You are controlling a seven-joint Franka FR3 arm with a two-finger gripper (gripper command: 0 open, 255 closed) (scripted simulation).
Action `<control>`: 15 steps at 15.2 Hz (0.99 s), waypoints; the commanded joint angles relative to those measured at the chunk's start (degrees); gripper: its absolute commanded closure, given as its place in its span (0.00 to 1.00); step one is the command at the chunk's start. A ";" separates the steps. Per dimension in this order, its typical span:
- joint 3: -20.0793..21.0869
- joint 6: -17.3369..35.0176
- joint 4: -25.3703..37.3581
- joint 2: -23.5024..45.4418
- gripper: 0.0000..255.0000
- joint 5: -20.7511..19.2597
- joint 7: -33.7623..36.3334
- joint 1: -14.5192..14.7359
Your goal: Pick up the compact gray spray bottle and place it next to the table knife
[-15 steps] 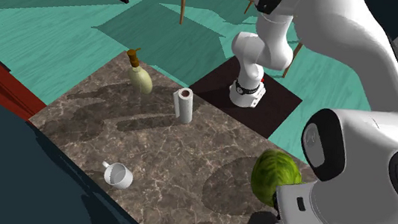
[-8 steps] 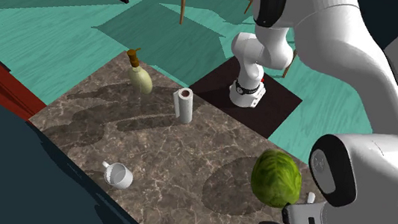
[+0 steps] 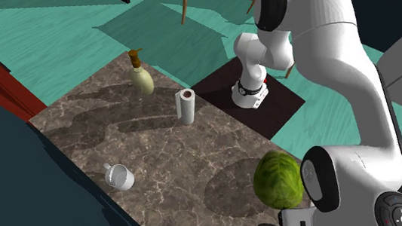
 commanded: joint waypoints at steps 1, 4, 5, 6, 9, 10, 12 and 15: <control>-0.06 1.03 -0.94 0.06 1.00 -0.07 -0.01 -0.08; -0.06 1.03 -0.93 0.07 1.00 -0.07 -0.01 -0.08; -0.06 1.03 -0.93 0.07 1.00 -0.07 -0.01 -0.08; -0.06 1.03 -0.93 0.07 1.00 -0.07 -0.01 -0.08; -0.06 1.03 -0.92 0.07 0.00 -0.07 -0.01 -0.08; -0.06 1.03 -0.92 0.07 0.00 -0.07 -0.01 -0.08; -0.06 1.03 -0.92 0.07 0.00 -0.07 -0.01 -0.08; 0.18 -2.29 1.10 -1.36 0.00 0.70 -0.51 -0.27</control>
